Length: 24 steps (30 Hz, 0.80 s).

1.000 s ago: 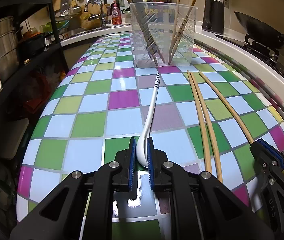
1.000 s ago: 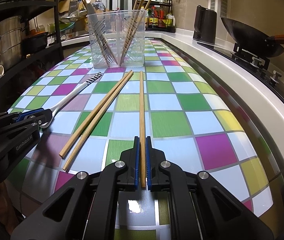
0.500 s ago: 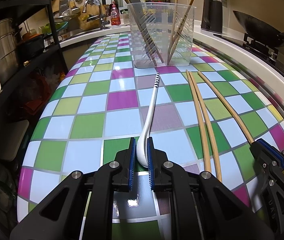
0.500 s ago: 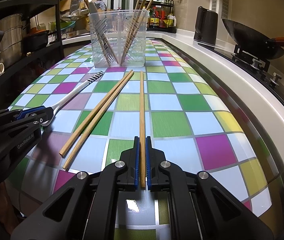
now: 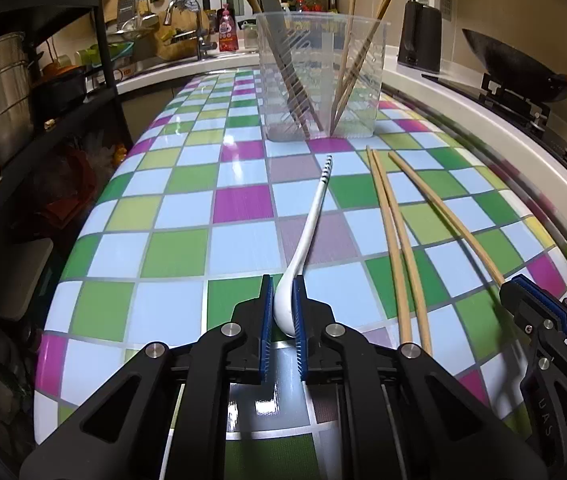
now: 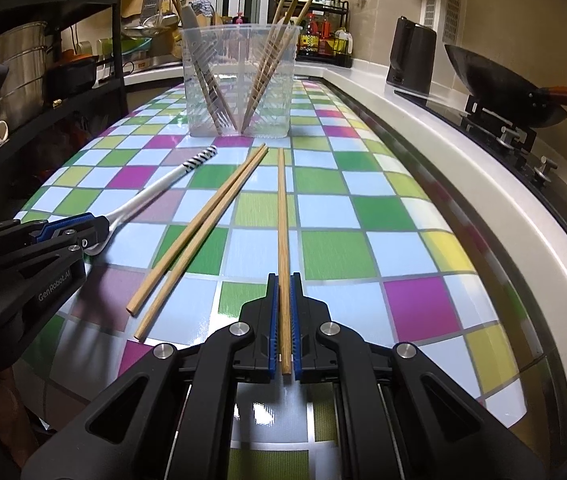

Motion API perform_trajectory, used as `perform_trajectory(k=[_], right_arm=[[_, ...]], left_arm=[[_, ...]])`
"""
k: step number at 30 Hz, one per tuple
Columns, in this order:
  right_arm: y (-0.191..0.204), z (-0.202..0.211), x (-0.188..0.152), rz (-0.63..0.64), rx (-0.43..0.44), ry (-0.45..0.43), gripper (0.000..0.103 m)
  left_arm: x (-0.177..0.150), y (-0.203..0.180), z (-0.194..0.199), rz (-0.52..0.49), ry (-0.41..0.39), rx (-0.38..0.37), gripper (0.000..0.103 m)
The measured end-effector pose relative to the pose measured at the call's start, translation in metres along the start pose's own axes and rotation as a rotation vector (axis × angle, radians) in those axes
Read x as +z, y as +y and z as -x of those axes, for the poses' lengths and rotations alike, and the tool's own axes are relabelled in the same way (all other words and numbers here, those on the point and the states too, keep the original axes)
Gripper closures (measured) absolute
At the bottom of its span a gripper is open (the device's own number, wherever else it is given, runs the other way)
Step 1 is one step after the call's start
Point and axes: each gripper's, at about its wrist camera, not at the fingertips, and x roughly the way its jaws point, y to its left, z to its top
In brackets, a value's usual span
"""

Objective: Organize utensils
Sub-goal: 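Lift the spoon and chopstick and carry both toward the container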

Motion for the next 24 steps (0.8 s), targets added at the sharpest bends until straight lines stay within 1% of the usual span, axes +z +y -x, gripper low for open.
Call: perform_trajectory(k=[6,13,17,24], right_arm=[[-0.001,0.018,0.01,0.01,-0.011,-0.047,0.097],[-0.004,0.039,0.028,0.012,-0.017,-0.109,0.098],[-0.004,0.051,0.037,0.015,-0.013,-0.15,0.098],[-0.004,0.073,0.054,0.031,-0.003,-0.22,0.097]], left_arm=[[0.008,0.003,0.02,0.008,-0.074,-0.012,0.093],[0.017,0.002,0.046,-0.008,-0.199,-0.008,0.092],[0.021,0.004,0.056,-0.01,-0.256,-0.003,0.092],[0.029,0.013,0.068,0.021,-0.324,-0.02,0.092]])
